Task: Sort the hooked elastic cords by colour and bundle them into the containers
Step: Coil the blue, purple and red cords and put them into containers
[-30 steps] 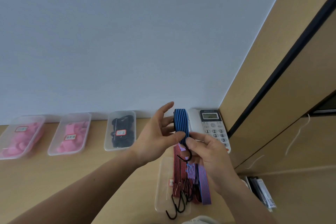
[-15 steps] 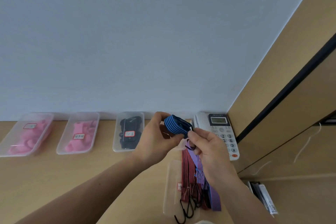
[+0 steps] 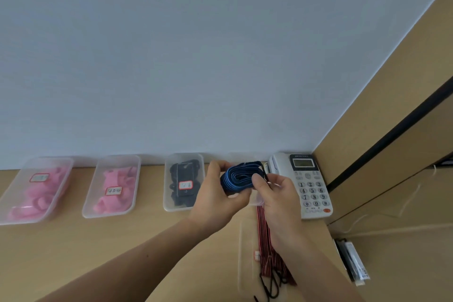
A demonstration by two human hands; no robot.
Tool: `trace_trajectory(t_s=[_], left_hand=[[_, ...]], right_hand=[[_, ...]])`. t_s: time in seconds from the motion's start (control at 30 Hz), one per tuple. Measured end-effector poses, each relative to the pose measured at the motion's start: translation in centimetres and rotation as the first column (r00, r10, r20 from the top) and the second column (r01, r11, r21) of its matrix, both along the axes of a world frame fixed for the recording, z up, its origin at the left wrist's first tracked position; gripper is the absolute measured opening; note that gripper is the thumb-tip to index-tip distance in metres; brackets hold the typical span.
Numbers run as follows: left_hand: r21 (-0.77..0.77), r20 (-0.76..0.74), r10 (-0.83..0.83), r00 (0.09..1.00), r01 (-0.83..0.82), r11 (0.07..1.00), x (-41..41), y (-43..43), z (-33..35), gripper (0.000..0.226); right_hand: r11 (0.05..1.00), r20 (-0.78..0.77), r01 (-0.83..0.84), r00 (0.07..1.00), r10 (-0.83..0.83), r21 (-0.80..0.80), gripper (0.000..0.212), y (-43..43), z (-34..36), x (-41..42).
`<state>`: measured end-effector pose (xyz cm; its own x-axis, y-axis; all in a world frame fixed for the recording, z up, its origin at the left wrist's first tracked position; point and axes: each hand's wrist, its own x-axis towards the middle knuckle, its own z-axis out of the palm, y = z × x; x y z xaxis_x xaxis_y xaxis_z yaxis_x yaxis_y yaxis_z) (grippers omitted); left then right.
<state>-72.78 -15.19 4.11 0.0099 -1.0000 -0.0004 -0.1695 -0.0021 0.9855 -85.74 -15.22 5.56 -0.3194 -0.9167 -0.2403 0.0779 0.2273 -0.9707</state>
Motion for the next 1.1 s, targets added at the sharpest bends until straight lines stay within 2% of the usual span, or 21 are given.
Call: trace_trajectory(t_s=[0.03, 0.1, 0.2, 0.3, 0.4, 0.47, 0.63, 0.77, 0.87, 0.93, 1.0, 1.03, 1.1], left_hand=[[0.034, -0.003, -0.04, 0.999, 0.04, 0.999, 0.4, 0.0, 0.0, 0.043], [0.115, -0.062, -0.101, 0.993, 0.108, 0.988, 1.2, -0.2, 0.0, 0.032], [0.29, -0.283, -0.051, 0.958, 0.136, 0.947, 1.7, -0.9, 0.0, 0.021], [0.405, -0.438, -0.032, 0.898, 0.23, 0.885, 2.3, -1.6, -0.1, 0.016], [0.426, -0.609, -0.03, 0.792, 0.359, 0.831, 2.4, -1.8, -0.6, 0.015], [0.411, -0.677, -0.008, 0.736, 0.387, 0.826, 2.1, -1.9, -0.6, 0.014], [0.434, -0.694, 0.152, 0.704, 0.241, 0.868, -0.1, -2.6, -0.8, 0.012], [0.435, -0.637, 0.225, 0.737, 0.104, 0.894, -2.1, -3.4, -1.0, 0.016], [0.413, -0.551, 0.225, 0.804, 0.029, 0.91, -3.2, -3.7, -1.0, 0.016], [0.354, -0.365, 0.2, 0.909, -0.063, 0.933, -3.5, -4.0, -1.4, 0.017], [0.222, -0.069, 0.159, 0.985, -0.14, 0.965, -3.4, -4.3, -1.7, 0.011], [0.153, 0.066, 0.134, 0.989, -0.143, 0.978, -3.3, -4.4, -1.7, 0.009], [0.042, 0.228, 0.098, 0.969, -0.11, 0.993, -3.2, -4.3, -1.4, 0.008]], right_hand=[[1.0, -0.013, 0.015, 1.0, -0.015, -0.011, 0.03, 0.0, 0.0, 0.1], [0.999, -0.165, 0.009, 0.986, -0.015, -0.039, 0.028, -0.2, -0.2, 0.0], [0.992, -0.387, -0.101, 0.92, 0.064, -0.077, 0.023, -0.3, -0.6, -0.4], [0.975, -0.462, -0.19, 0.879, 0.117, -0.113, 0.014, -0.4, -0.9, -1.0], [0.972, -0.47, -0.211, 0.872, 0.138, -0.105, 0.013, -1.2, -1.2, -2.4], [0.974, -0.413, -0.214, 0.896, 0.164, -0.077, 0.014, -1.8, -1.2, -3.1], [0.989, -0.276, -0.129, 0.955, 0.106, -0.067, 0.009, -3.0, -1.9, -3.2], [0.987, -0.08, -0.155, 0.985, 0.151, -0.051, 0.016, -3.0, -2.1, -2.0], [0.981, -0.063, -0.187, 0.981, 0.183, -0.061, 0.021, -3.6, -2.4, -2.5], [0.974, -0.1, -0.22, 0.972, 0.214, -0.059, 0.023, -4.1, -2.7, -3.3], [0.963, -0.157, -0.27, 0.952, 0.264, -0.019, 0.023, -4.6, -2.9, -4.0], [0.957, -0.143, -0.289, 0.947, 0.287, 0.005, 0.025, -4.8, -3.1, -4.4], [0.946, 0.016, -0.322, 0.947, 0.322, 0.034, 0.035, -5.3, -3.4, -4.9]])
